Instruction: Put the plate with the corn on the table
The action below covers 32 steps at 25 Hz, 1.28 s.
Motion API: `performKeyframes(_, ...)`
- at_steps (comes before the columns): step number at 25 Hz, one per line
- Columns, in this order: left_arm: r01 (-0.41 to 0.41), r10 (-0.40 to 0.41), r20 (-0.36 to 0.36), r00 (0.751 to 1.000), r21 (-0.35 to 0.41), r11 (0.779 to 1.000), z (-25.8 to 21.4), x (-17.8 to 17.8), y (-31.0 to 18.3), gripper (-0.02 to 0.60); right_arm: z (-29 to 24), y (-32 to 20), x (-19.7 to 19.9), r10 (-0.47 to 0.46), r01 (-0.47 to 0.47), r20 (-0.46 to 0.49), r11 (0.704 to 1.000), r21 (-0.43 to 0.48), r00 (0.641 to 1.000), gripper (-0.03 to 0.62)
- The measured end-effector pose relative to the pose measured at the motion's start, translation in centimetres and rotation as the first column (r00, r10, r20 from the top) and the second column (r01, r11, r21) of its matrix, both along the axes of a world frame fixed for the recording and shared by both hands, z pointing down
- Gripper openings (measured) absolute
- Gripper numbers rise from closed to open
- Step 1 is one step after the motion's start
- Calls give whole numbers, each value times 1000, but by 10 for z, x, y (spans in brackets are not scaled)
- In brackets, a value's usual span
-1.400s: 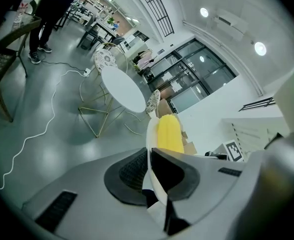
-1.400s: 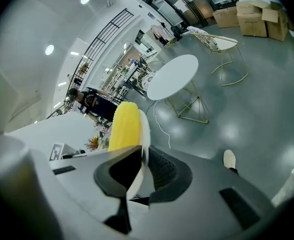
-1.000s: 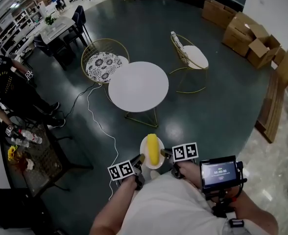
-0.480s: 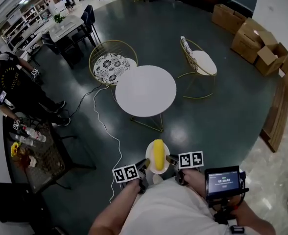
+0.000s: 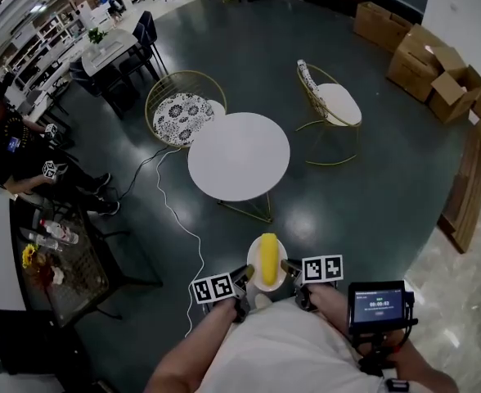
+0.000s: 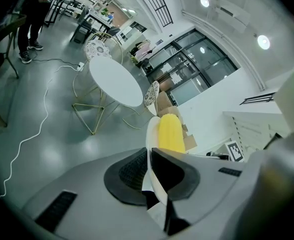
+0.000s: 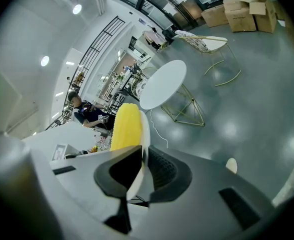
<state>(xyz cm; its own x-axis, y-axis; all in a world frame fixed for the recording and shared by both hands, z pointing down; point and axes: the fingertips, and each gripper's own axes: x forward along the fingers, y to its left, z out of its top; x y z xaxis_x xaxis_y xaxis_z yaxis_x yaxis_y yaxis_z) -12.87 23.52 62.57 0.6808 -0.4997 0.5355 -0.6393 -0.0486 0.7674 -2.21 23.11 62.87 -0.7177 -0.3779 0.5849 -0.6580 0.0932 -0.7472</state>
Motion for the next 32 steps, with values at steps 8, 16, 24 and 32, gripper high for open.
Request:
performKeyframes(8, 0, 0, -3, 1000, -4, 1000, -4, 44, -30, 34, -5, -31, 44, -6, 6, 0, 1000, 11, 1000, 46)
performKeyframes(16, 28, -29, -7, 1000, -36, 999, 8, 86, -53, 34, 0, -57, 85, -46, 46, -26, 999, 3, 999, 46)
performKeyframes(24, 44, -44, -2, 999, -30, 999, 11, 120, -71, 34, 4, -76, 120, -62, 62, -7, 998, -1, 998, 43)
performKeyframes(32, 65, -65, 13, 998, -21, 998, 9, 124, -76, 34, 6, -83, 124, -67, 67, 15, 998, -7, 998, 43)
